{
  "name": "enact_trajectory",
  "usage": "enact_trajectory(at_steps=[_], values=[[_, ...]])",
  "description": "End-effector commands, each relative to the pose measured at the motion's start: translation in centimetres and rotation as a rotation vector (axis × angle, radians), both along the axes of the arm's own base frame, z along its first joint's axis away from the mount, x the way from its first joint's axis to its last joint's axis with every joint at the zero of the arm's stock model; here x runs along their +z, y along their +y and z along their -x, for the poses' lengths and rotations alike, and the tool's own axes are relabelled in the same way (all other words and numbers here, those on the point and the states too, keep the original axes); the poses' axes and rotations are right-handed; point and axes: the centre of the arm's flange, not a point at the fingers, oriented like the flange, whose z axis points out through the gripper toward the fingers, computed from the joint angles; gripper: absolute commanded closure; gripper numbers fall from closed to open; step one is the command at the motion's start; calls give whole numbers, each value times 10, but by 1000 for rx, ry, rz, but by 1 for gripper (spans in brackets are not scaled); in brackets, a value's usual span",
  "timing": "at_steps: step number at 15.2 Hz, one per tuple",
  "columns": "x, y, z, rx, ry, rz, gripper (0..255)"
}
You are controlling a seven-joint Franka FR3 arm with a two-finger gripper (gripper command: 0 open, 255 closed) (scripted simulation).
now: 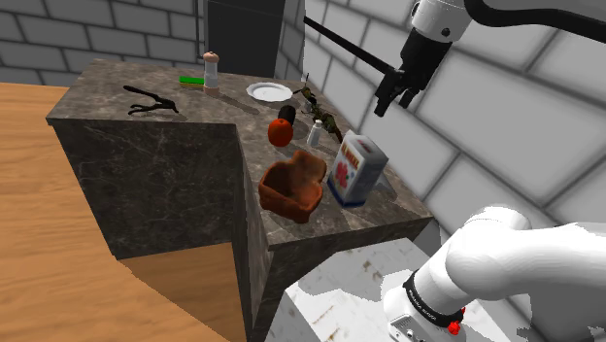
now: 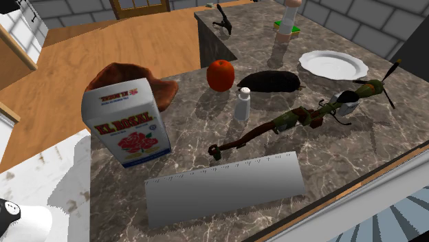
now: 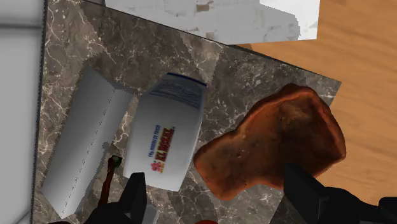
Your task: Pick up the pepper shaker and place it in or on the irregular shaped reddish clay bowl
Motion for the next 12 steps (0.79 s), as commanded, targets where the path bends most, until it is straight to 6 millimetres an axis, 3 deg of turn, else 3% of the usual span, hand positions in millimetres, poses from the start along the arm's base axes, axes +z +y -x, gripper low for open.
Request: enact_trajectory(at_steps=[1, 12], values=[[0, 0, 0, 0, 0, 0, 0], [-68, -70, -112, 53, 30, -16, 0]])
